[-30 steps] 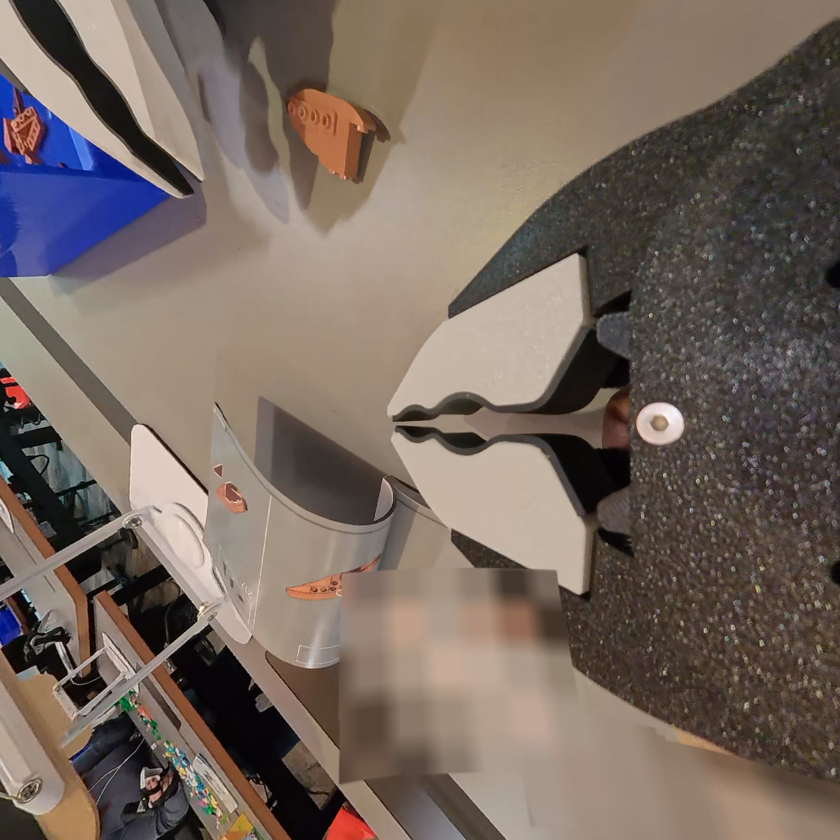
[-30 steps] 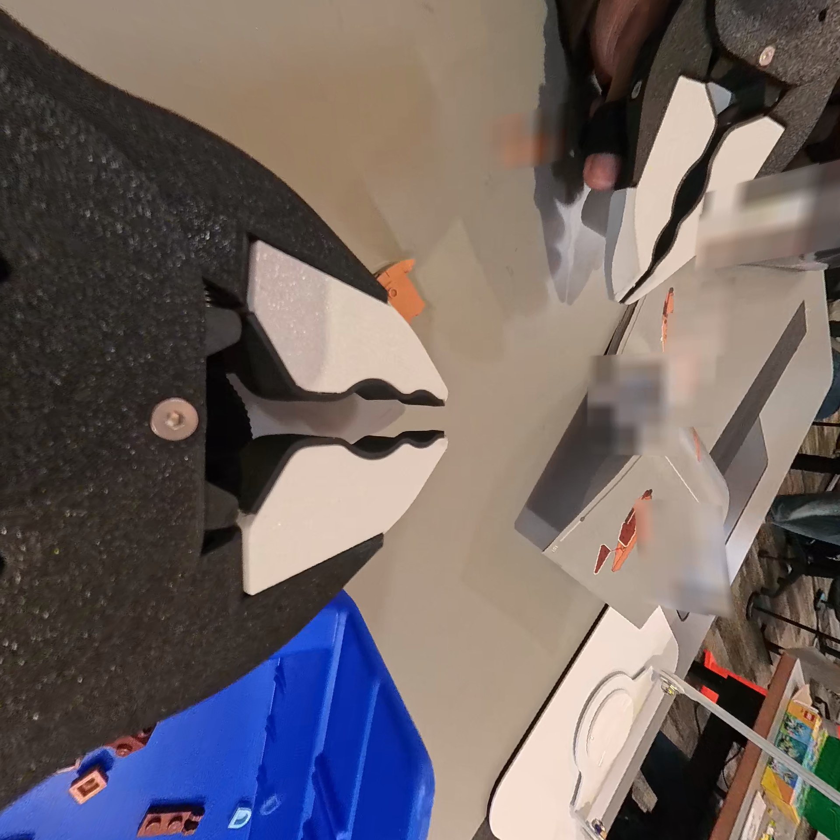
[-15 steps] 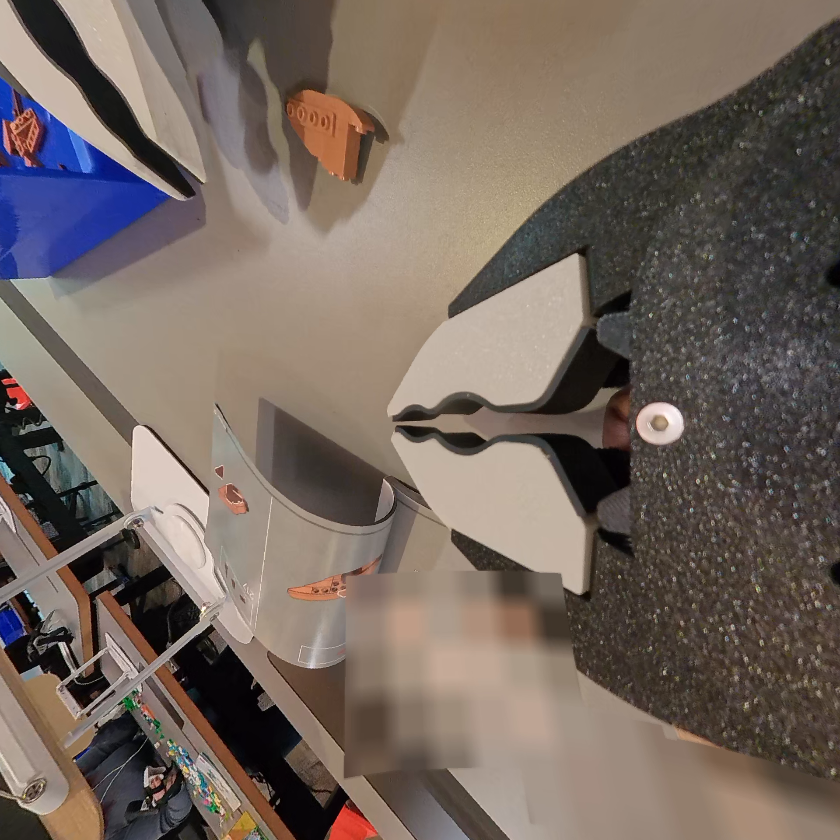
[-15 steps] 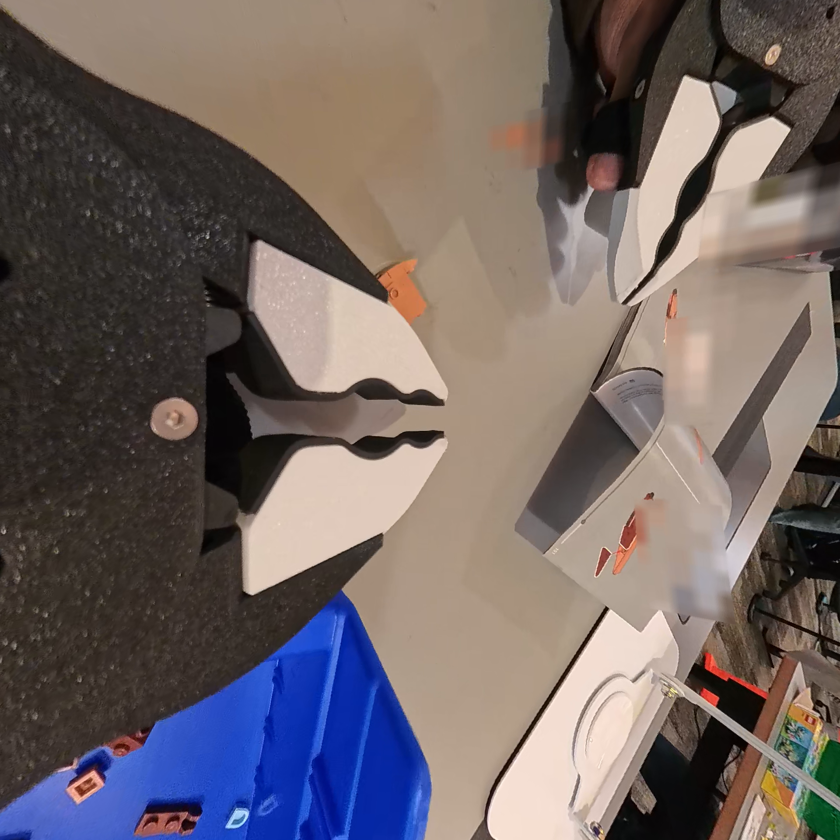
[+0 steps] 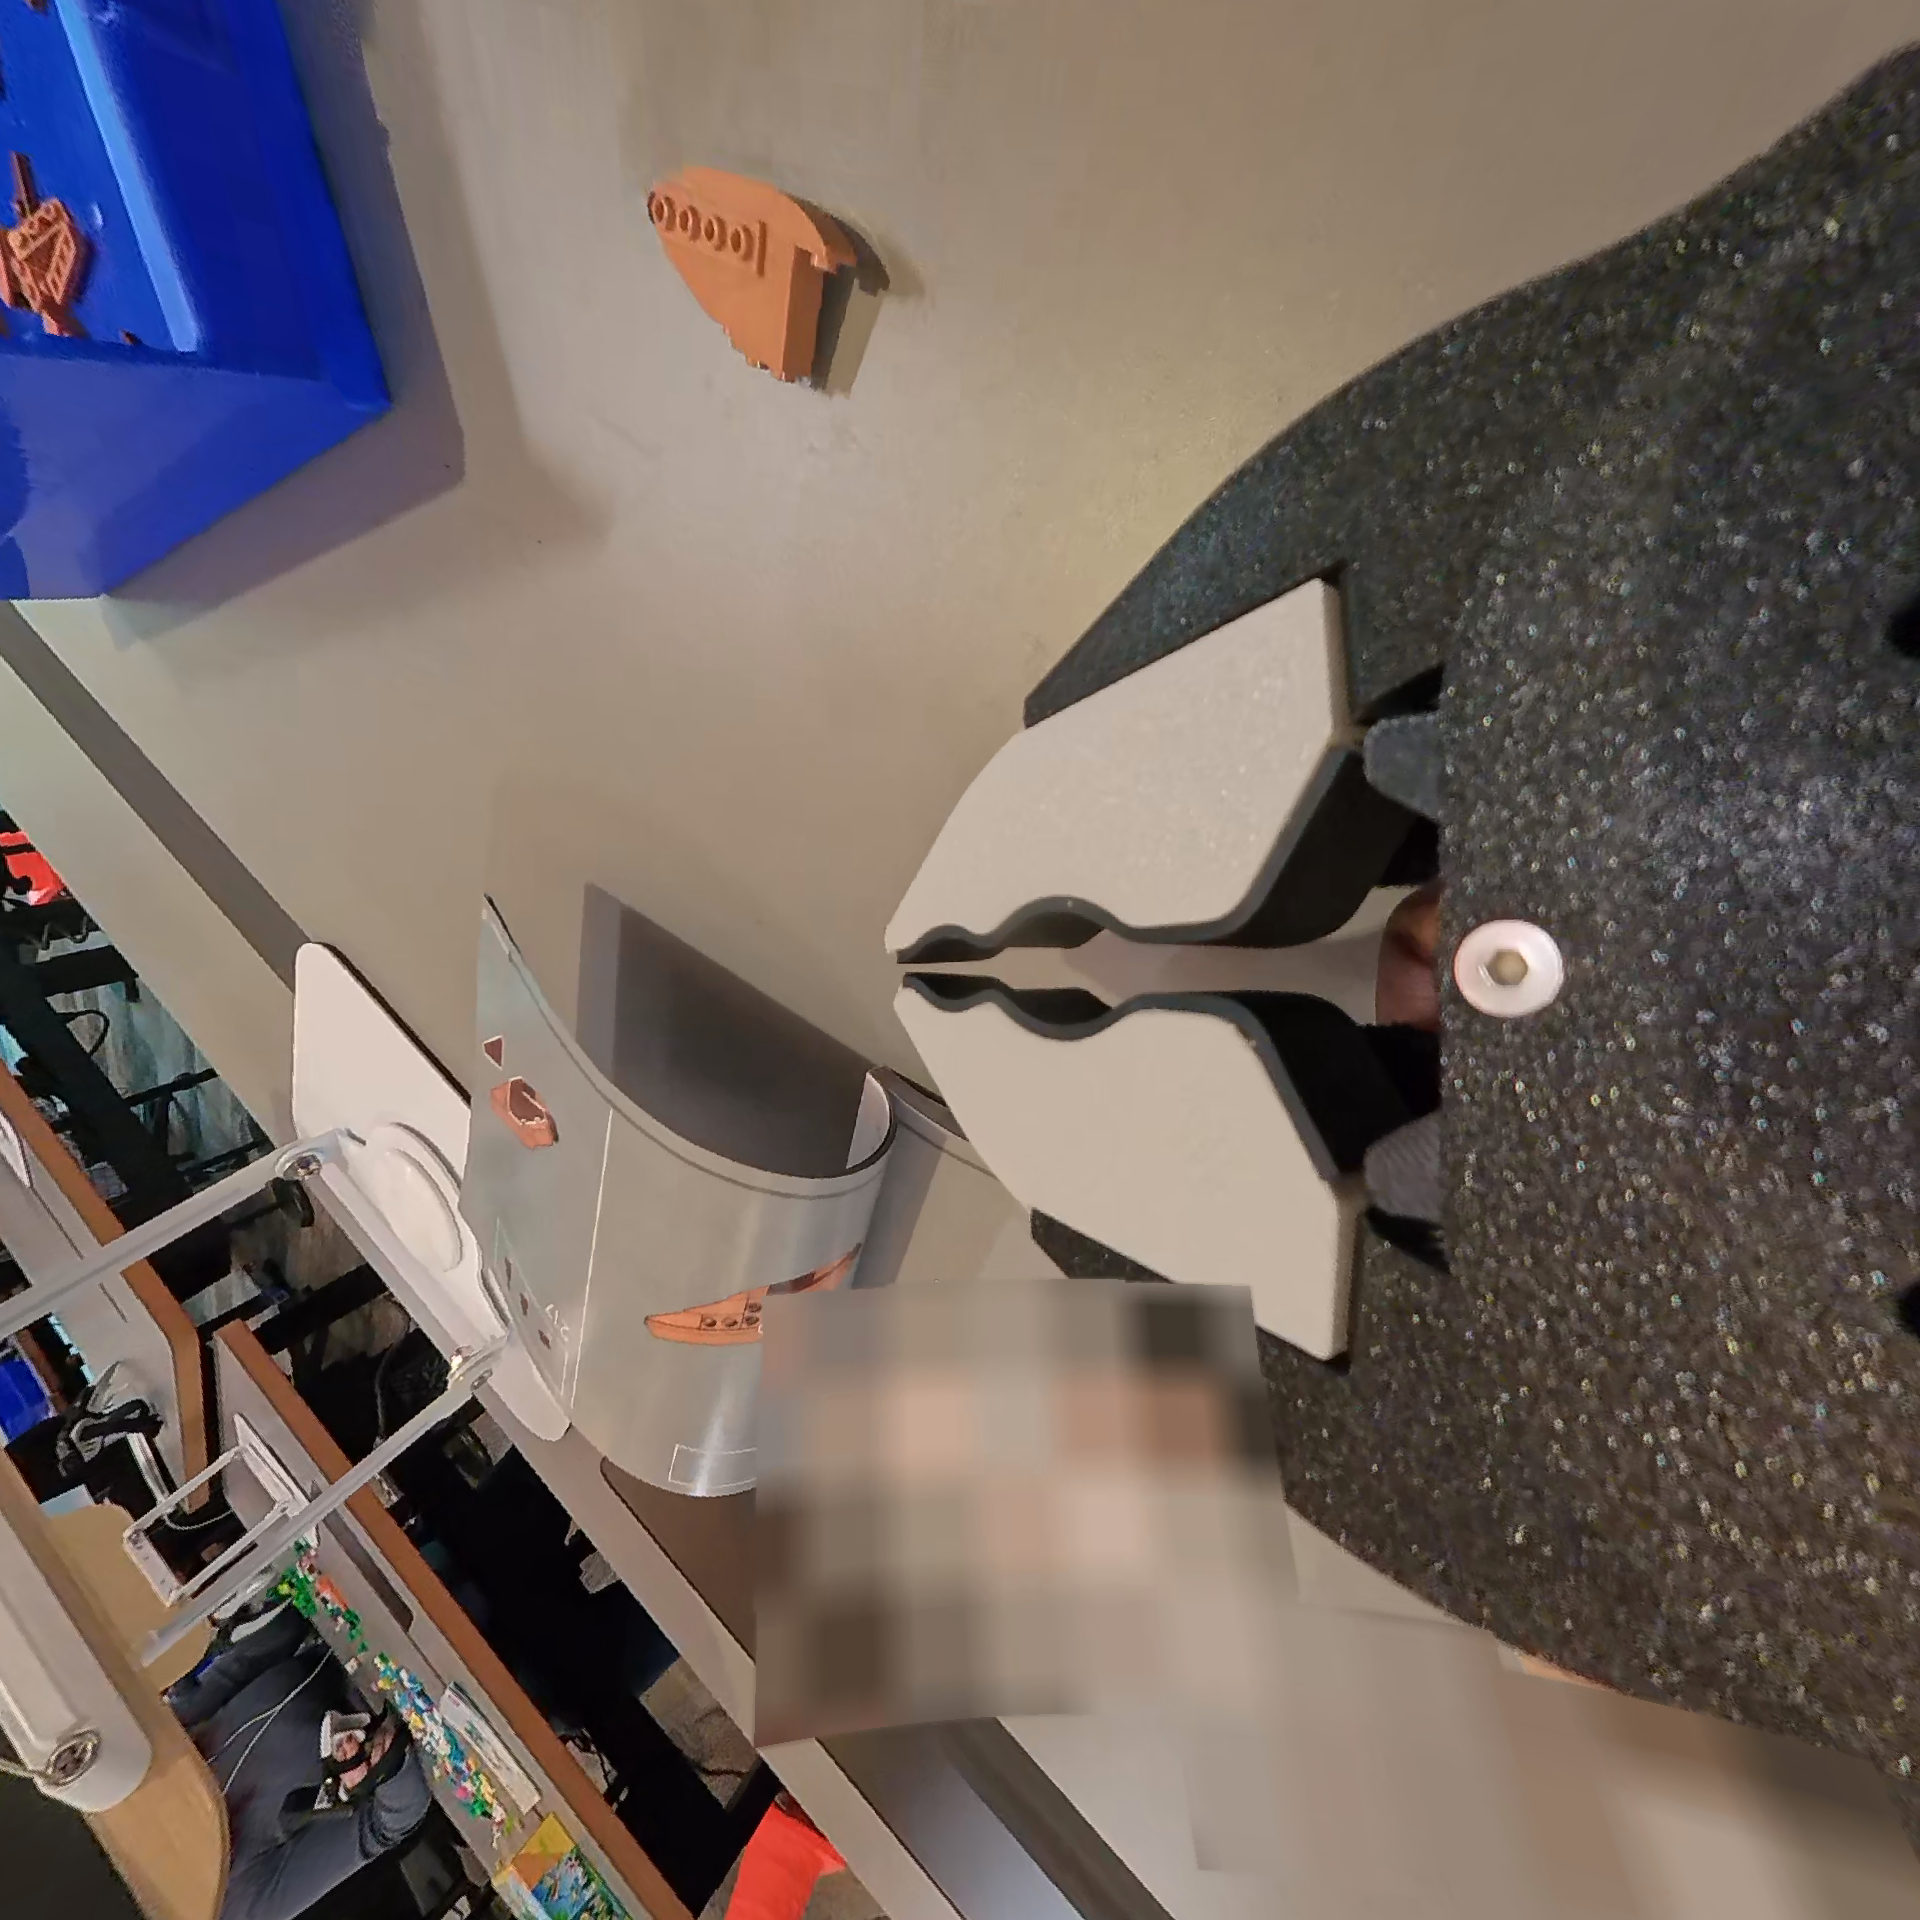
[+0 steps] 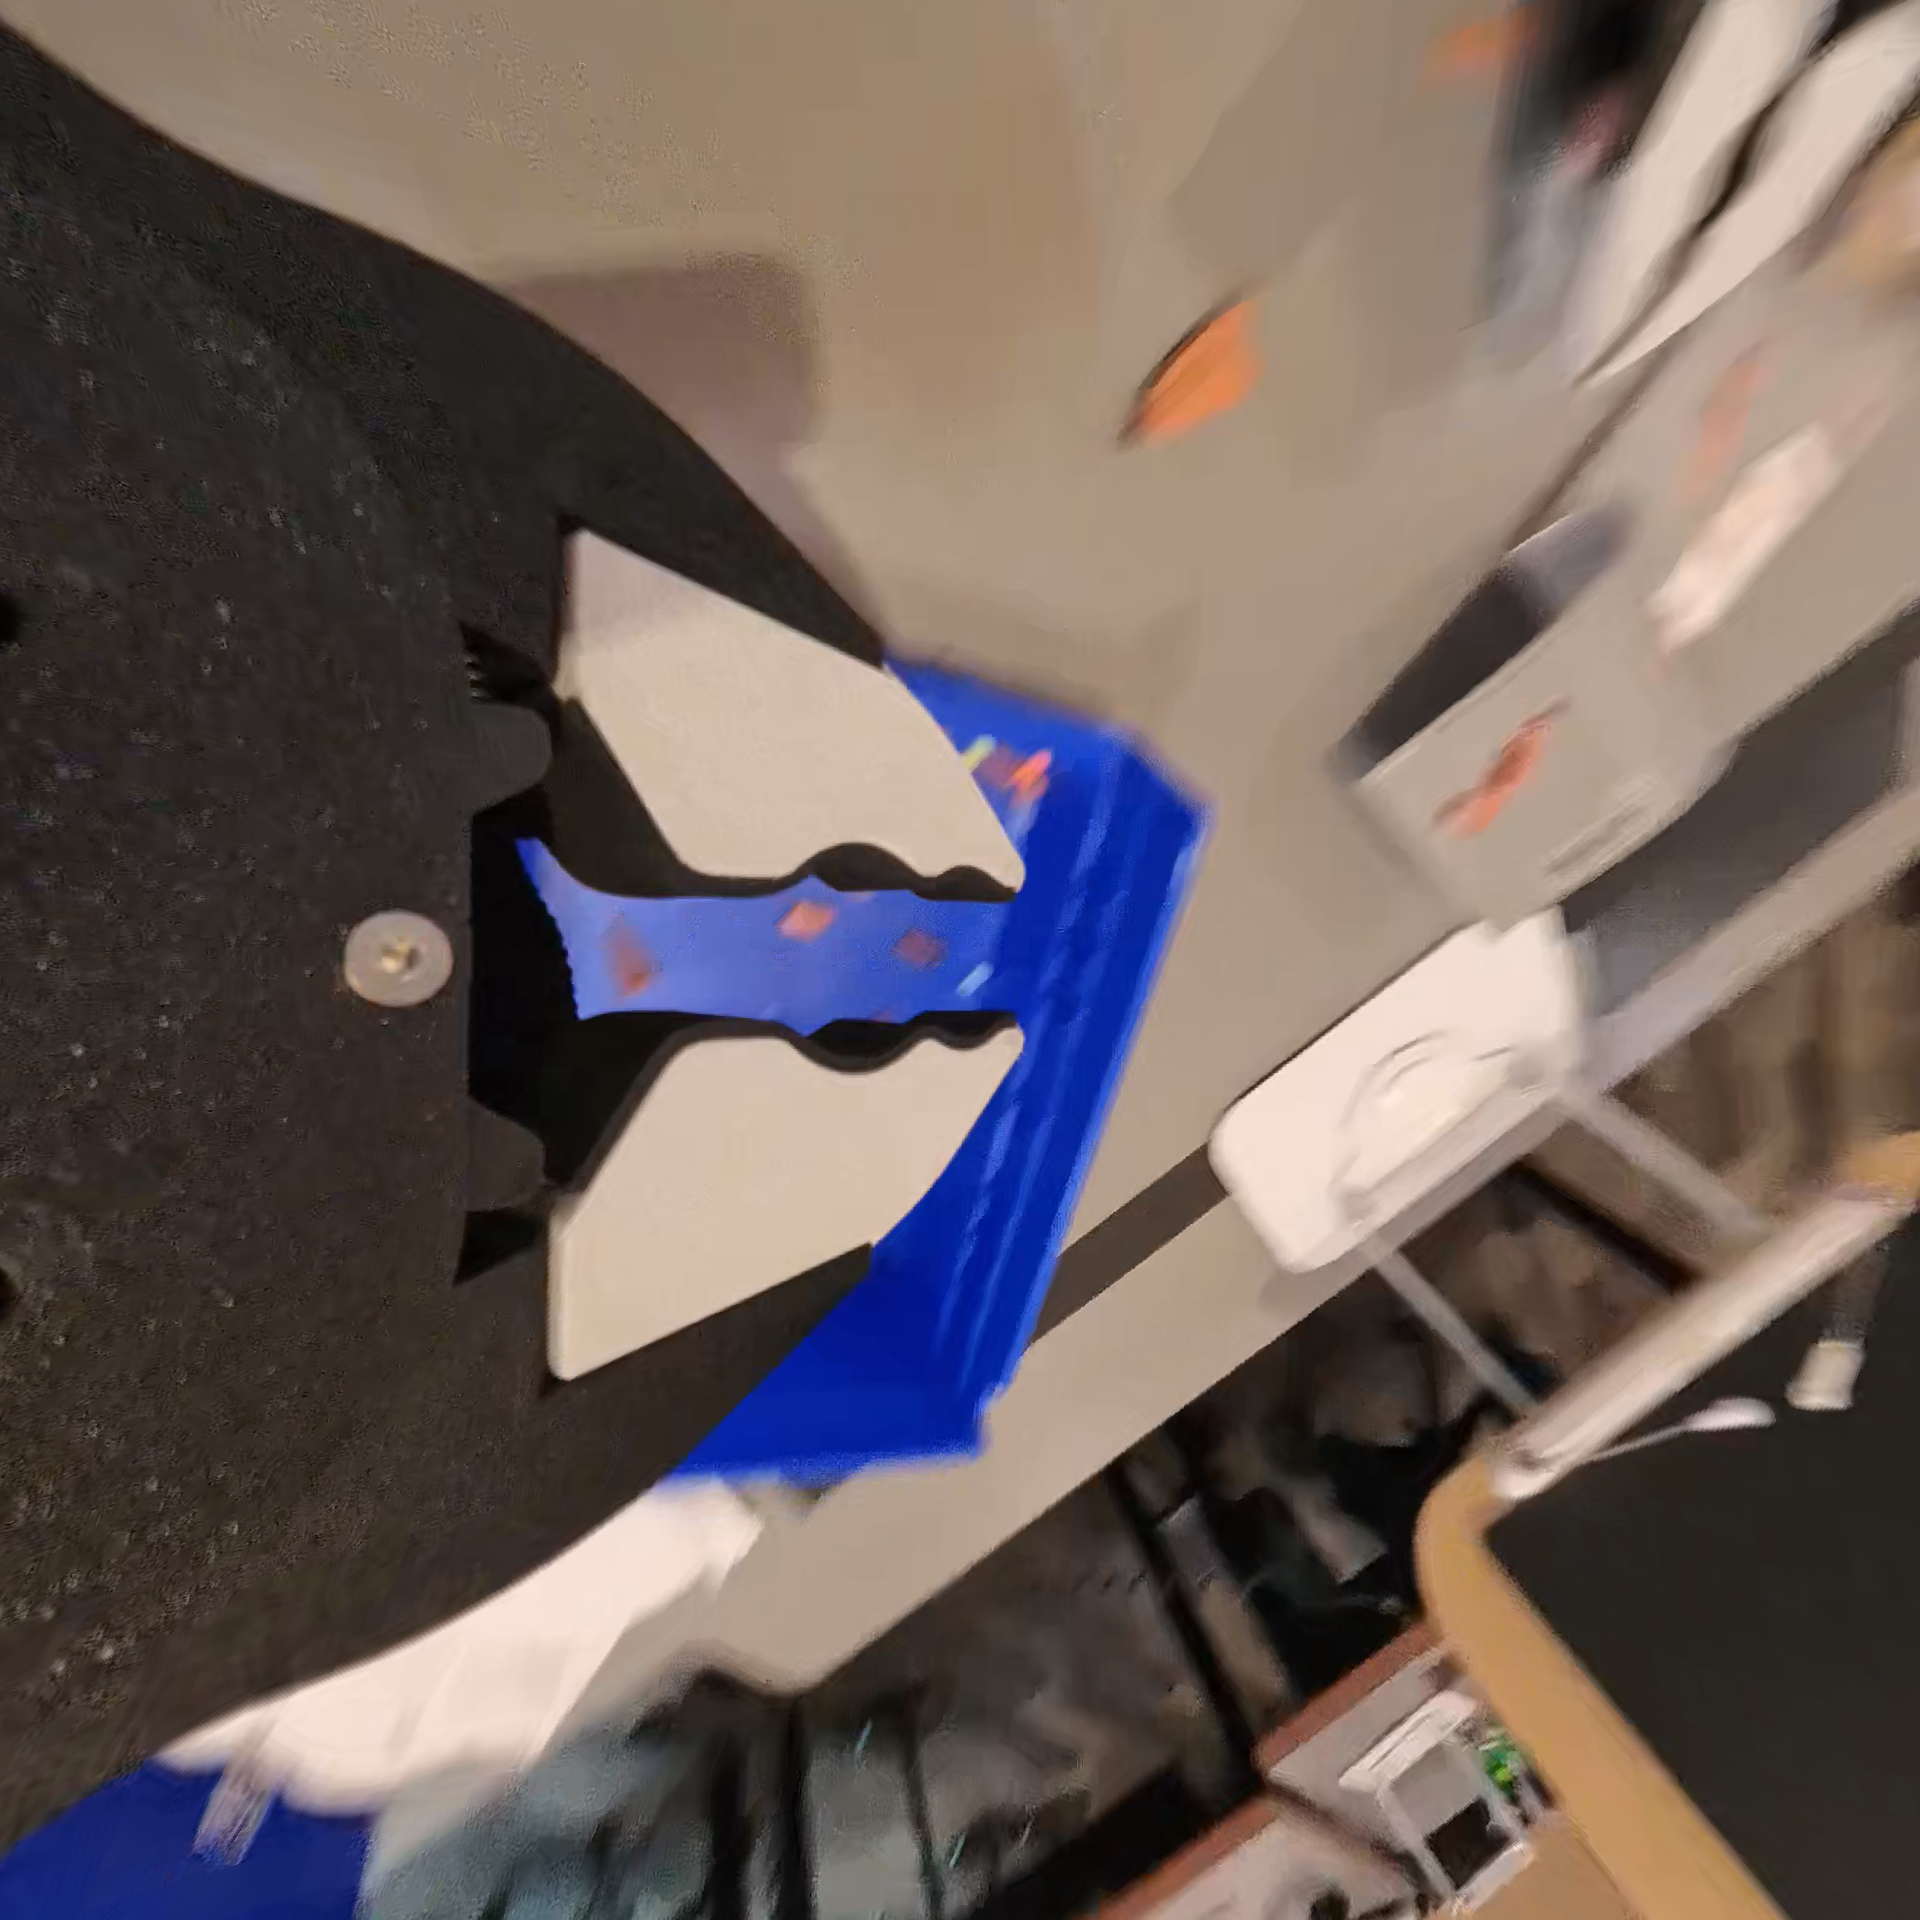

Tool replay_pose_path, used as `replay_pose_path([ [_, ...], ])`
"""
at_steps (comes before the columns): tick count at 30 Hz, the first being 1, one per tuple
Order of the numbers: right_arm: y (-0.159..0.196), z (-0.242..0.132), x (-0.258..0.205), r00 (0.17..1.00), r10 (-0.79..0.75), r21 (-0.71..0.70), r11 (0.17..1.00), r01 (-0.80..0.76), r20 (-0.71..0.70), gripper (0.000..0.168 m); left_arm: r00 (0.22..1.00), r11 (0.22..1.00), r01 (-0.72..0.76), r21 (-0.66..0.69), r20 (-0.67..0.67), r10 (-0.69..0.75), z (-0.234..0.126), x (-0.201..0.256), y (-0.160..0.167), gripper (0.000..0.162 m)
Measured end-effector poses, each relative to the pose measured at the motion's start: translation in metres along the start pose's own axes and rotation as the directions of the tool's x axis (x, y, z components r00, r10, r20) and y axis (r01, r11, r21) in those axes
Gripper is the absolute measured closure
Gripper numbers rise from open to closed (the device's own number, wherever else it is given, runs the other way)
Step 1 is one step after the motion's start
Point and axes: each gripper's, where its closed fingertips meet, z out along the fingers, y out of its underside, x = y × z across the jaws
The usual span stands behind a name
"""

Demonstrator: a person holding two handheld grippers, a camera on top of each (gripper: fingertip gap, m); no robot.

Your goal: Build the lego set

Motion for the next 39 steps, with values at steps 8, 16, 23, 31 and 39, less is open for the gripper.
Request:
replay_pose_path([
  [8, 0.1, 0.051, 0.069, 0.981, -0.087, -0.36, 0.922, 0.144, 0.172, 0.13, 1.0, 1.0, -0.014, -0.003, 0.019, 0.014, -0.001, -0.001, 0.001, 0.16],
  [16, 0.007, 0.036, -0.024, 0.992, 0.016, -0.175, 0.984, 0.006, 0.122, 0.141, 0.999, 0.998, 0.046, -0.038, 0.004, -0.046, -0.004, -0.007, 0.008, 0.16],
  [23, -0.01, 0.071, -0.12, 0.974, 0.109, -0.027, 0.994, -0.105, 0.199, 0.142, 0.991, 0.989, 0.124, -0.077, -0.034, -0.127, -0.005, -0.003, 0.013, 0.16],
  [31, -0.039, 0.128, -0.17, 0.939, 0.129, 0.241, 0.947, -0.212, 0.319, 0.139, 0.99, 0.988, 0.127, -0.085, -0.042, -0.131, -0.005, -0.001, 0.013, 0.16],
  [39, -0.017, 0.141, -0.165, 0.933, 0.191, 0.232, 0.935, -0.268, 0.306, 0.14, 0.988, 0.985, 0.137, -0.106, -0.052, -0.143, -0.003, 0.0, 0.016, 0.16],
])
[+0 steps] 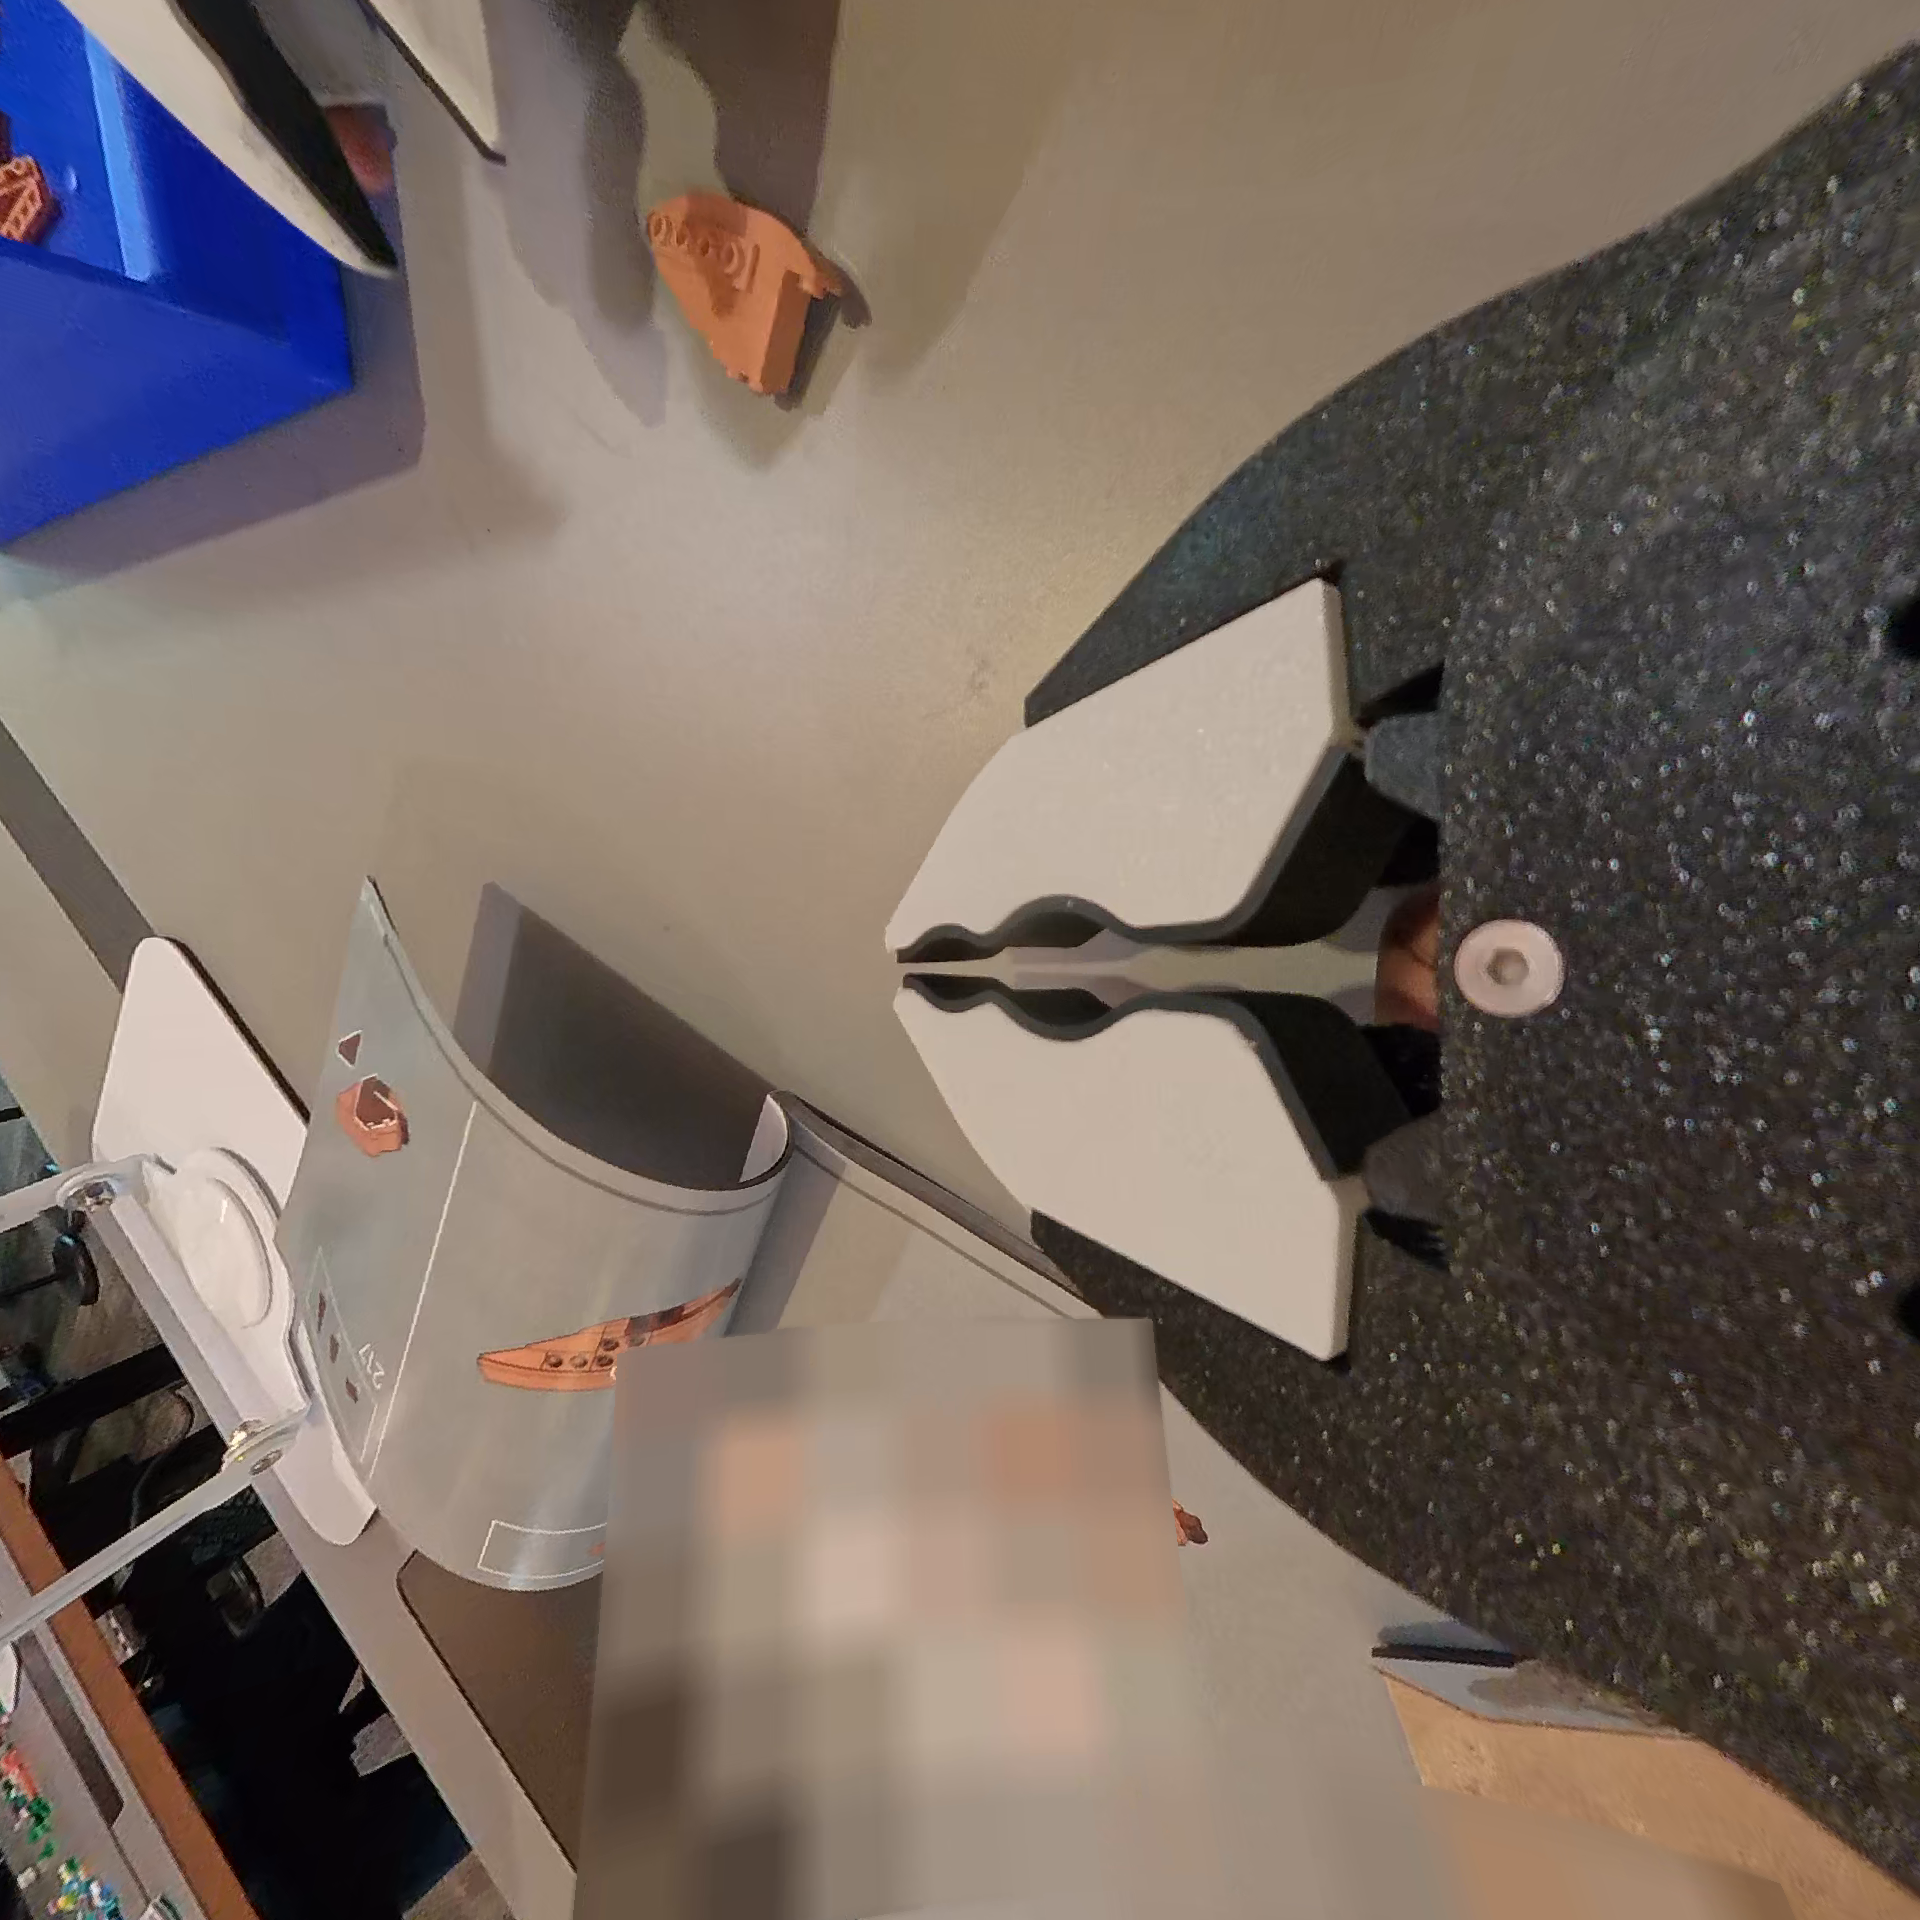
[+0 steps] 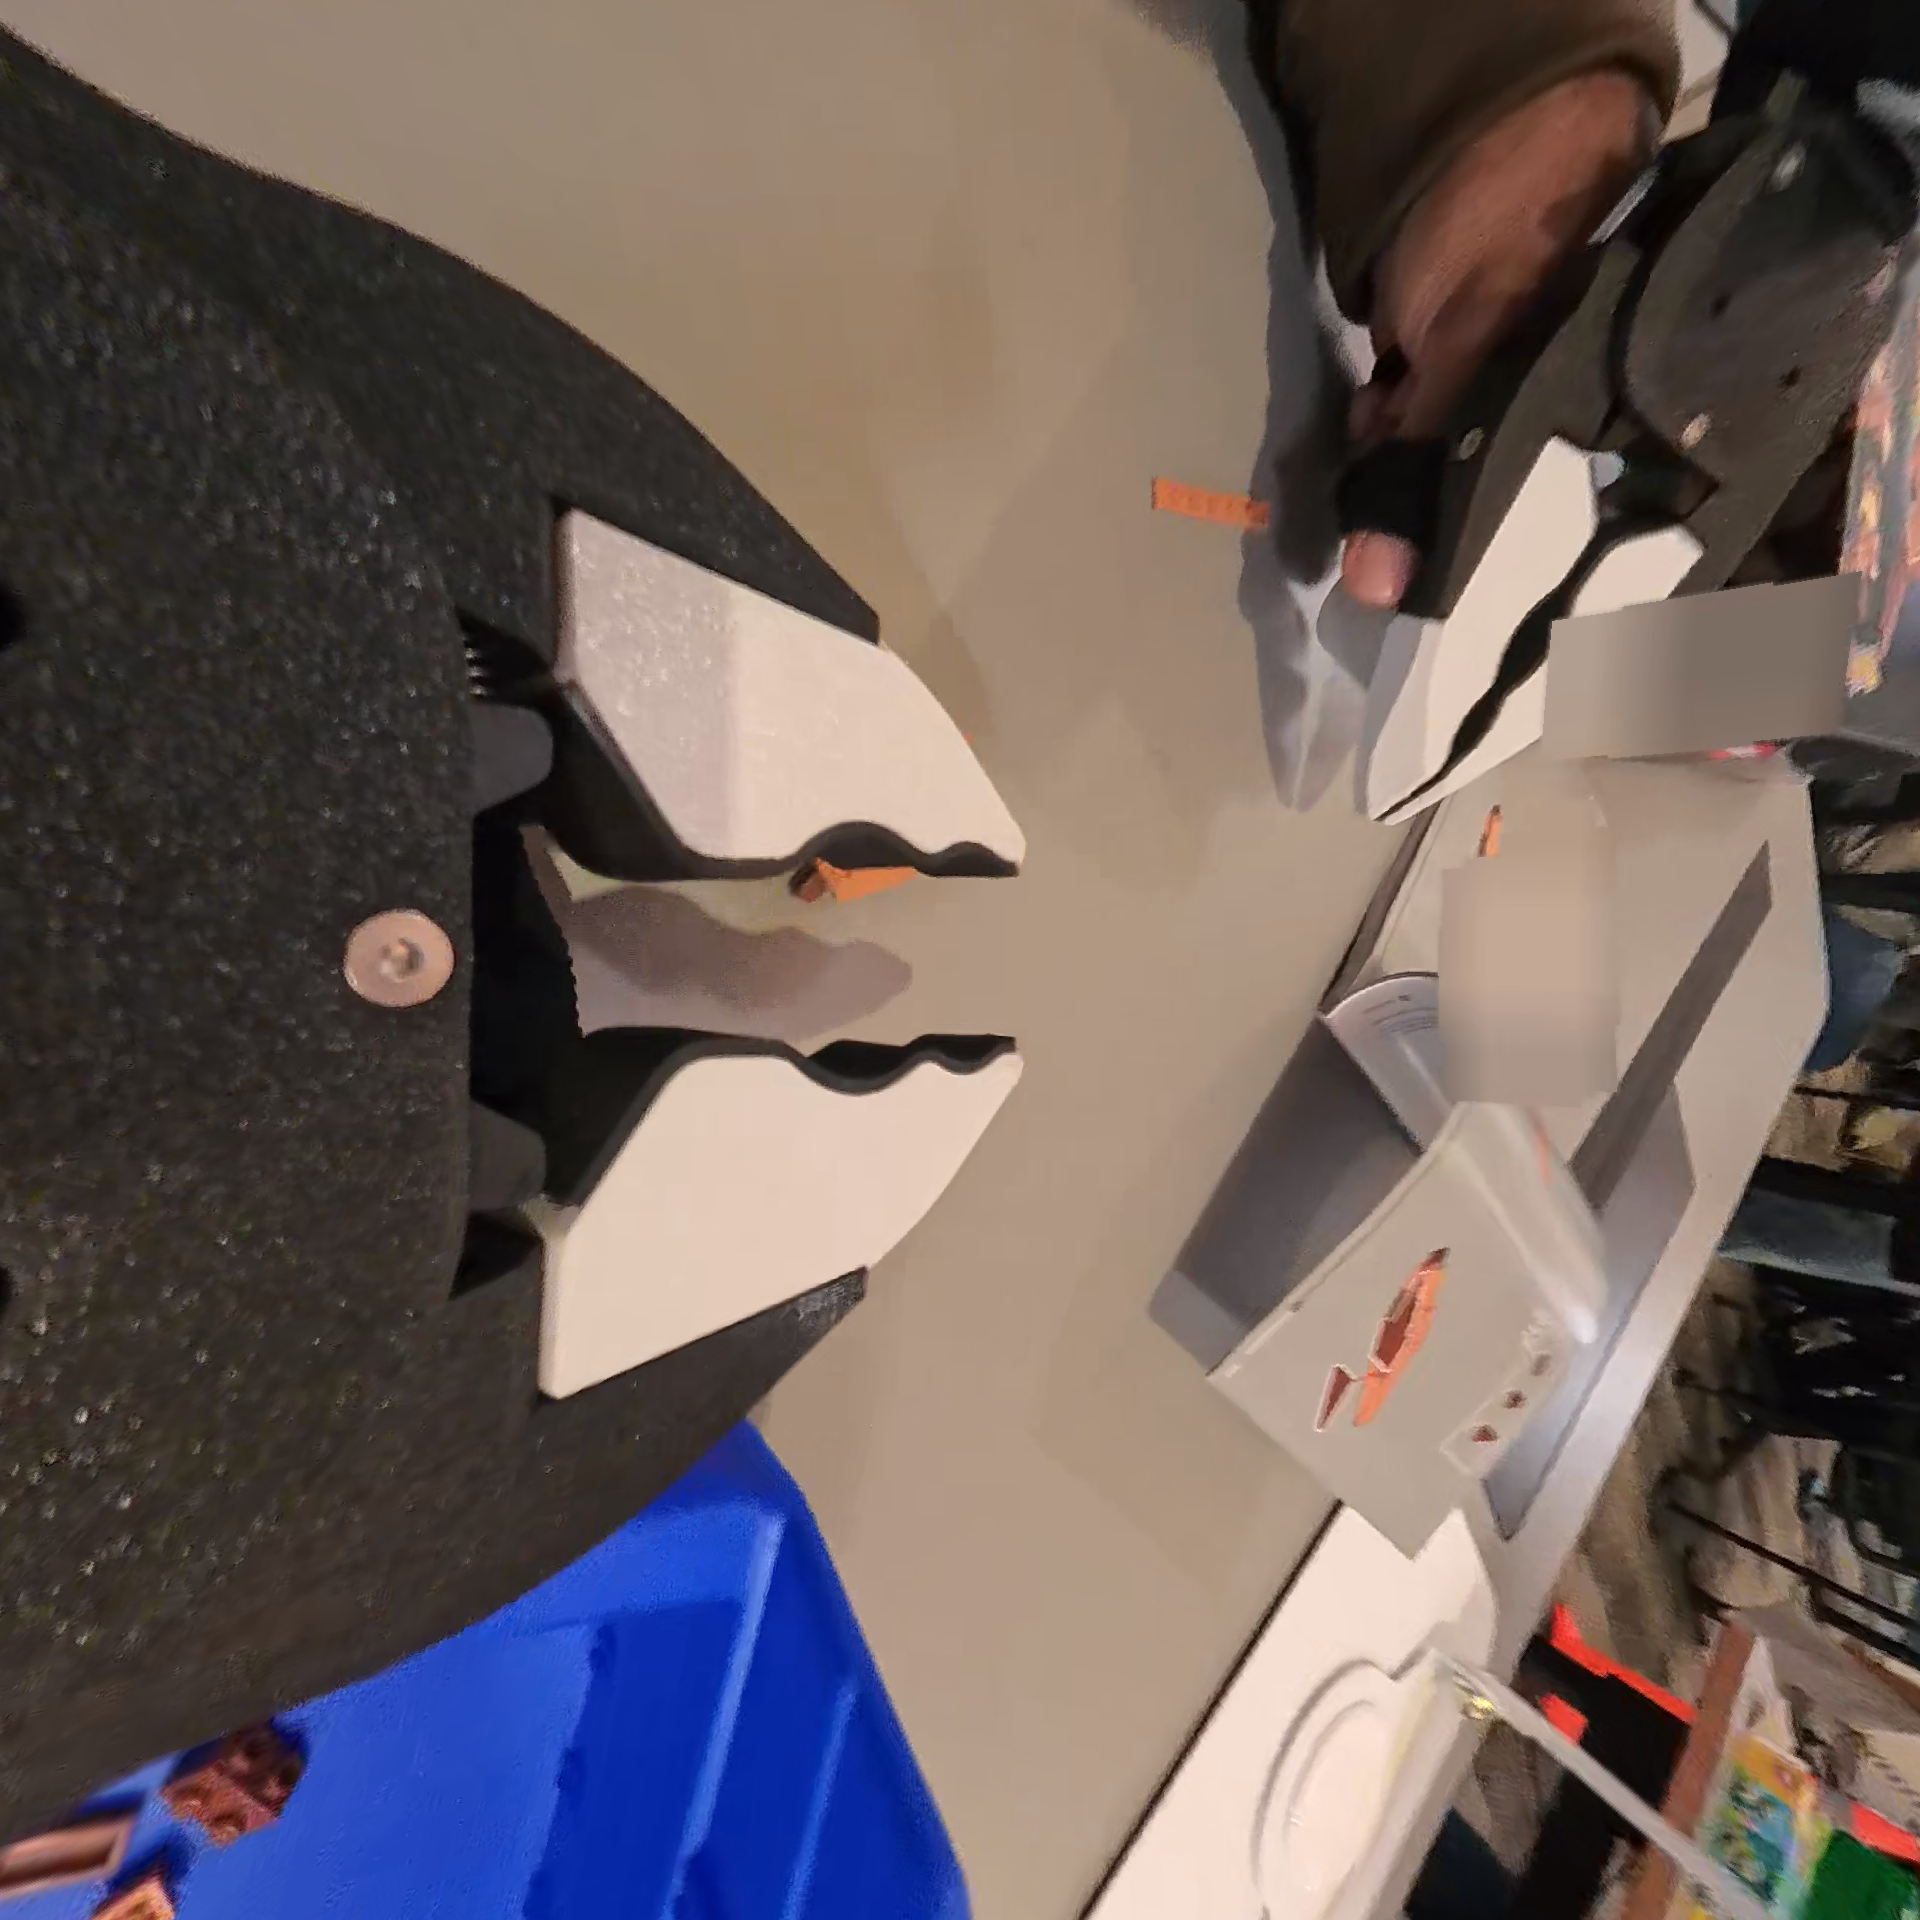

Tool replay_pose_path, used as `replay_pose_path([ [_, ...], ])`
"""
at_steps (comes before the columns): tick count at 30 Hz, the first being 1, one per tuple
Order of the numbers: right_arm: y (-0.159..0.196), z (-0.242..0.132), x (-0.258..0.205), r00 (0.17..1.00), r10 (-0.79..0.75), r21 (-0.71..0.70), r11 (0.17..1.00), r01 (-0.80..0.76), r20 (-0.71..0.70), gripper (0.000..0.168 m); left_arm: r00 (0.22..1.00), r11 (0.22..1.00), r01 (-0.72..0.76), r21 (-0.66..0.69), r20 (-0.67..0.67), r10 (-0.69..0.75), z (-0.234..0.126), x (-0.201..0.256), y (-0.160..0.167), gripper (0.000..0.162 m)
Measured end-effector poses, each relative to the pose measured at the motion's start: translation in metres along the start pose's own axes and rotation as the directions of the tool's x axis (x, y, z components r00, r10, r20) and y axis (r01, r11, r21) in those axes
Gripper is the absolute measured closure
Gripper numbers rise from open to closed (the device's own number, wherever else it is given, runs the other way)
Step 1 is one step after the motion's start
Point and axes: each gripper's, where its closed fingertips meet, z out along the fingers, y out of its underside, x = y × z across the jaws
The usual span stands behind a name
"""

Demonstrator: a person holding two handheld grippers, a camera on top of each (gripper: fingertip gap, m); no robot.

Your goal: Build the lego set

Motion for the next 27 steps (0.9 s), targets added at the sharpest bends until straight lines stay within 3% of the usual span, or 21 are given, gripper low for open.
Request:
replay_pose_path([
  [27, 0.003, 0.001, 0.0091, 0.998, 0.065, -0.011, 0.998, -0.065, -0.017, 0.142, 1.0, 1.0, 0.018, -0.013, -0.007, -0.018, 0.0012, -0.0007, 0.0016, 0.16],
])
